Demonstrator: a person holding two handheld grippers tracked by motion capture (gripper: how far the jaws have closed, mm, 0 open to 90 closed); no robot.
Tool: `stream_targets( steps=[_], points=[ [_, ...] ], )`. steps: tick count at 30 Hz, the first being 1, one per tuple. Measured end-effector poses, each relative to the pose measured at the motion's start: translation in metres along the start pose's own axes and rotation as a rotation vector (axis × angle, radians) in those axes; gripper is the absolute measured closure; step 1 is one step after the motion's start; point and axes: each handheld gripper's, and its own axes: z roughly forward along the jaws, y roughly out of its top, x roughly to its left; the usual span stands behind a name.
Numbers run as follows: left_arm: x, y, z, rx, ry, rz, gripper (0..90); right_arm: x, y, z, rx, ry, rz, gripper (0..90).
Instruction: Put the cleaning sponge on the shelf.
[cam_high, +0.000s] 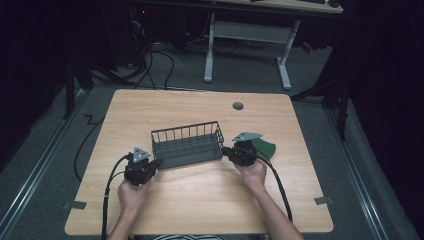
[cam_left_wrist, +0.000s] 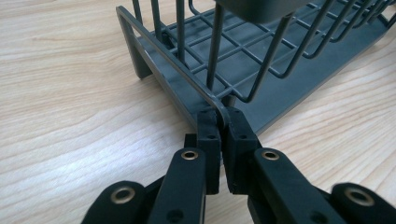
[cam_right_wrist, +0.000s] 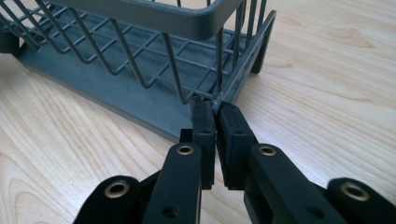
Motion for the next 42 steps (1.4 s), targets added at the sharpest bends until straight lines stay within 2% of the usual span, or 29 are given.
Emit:
stream_targets(
  steps=[3, 9, 13, 15, 17, 21, 22, 23, 25, 27, 30, 33, 34, 35, 36, 37, 38, 42],
  points=[
    [-0.002, 0.003, 0.003, -0.002, -0.012, -0.006, 86.3, -0.005, -0.003, -0.003, -0.01, -0.001, 0.018, 86.3],
    [-0.011, 0.004, 0.011, -0.002, -0.014, 0.015, 86.0, -0.011, -0.01, -0.009, -0.002, -0.015, 0.025, 86.1],
    [-0.012, 0.005, 0.013, -0.005, -0.017, 0.007, 85.7, -0.013, -0.012, -0.012, 0.004, -0.013, 0.03, 86.1],
    [-0.013, 0.004, 0.013, 0.012, -0.019, -0.004, 85.1, -0.014, -0.013, -0.012, 0.009, -0.009, 0.03, 85.8],
    [-0.014, 0.003, 0.012, 0.006, -0.015, -0.009, 82.1, -0.015, -0.013, -0.012, 0.018, -0.002, 0.031, 83.5],
    [-0.012, 0.0, 0.006, -0.001, -0.006, -0.037, 61.9, -0.019, -0.011, -0.017, 0.025, 0.025, 0.047, 64.5],
    [-0.011, -0.002, 0.004, -0.004, -0.005, -0.043, 57.5, -0.02, -0.011, -0.018, 0.029, 0.027, 0.05, 61.5],
    [-0.009, -0.007, 0.0, -0.009, -0.008, -0.058, 49.0, -0.021, -0.012, -0.022, 0.036, 0.013, 0.049, 54.4],
    [-0.008, -0.009, -0.002, -0.012, -0.008, -0.063, 46.2, -0.022, -0.012, -0.024, 0.038, 0.006, 0.048, 53.5],
    [-0.005, -0.015, -0.006, -0.012, -0.013, -0.067, 39.3, -0.025, -0.014, -0.034, 0.018, 0.003, 0.05, 50.8],
    [0.002, -0.021, -0.012, -0.006, -0.008, -0.074, 36.8, -0.028, -0.015, -0.042, 0.003, -0.009, 0.054, 47.9],
    [0.012, -0.027, -0.02, -0.006, 0.014, -0.085, 36.2, -0.035, -0.015, -0.05, -0.008, -0.036, 0.056, 43.4],
    [0.016, -0.029, -0.021, -0.003, 0.025, -0.089, 36.0, -0.037, -0.015, -0.052, -0.012, -0.057, 0.051, 43.1],
    [0.019, -0.031, -0.023, -0.005, 0.038, -0.101, 35.8, -0.044, -0.016, -0.056, -0.01, -0.098, 0.053, 42.8],
    [0.023, -0.033, -0.024, -0.001, 0.05, -0.107, 35.8, -0.044, -0.016, -0.056, -0.01, -0.098, 0.053, 42.8],
    [0.026, -0.035, -0.024, -0.003, 0.067, -0.114, 35.7, -0.052, -0.018, -0.059, -0.017, -0.124, 0.055, 42.3],
    [0.03, -0.036, -0.025, 0.0, 0.083, -0.12, 35.7, -0.052, -0.018, -0.059, -0.017, -0.124, 0.055, 42.3],
    [0.041, -0.041, -0.025, 0.007, 0.137, -0.145, 35.5, -0.068, -0.022, -0.063, -0.009, -0.173, 0.082, 38.3]
  ],
)
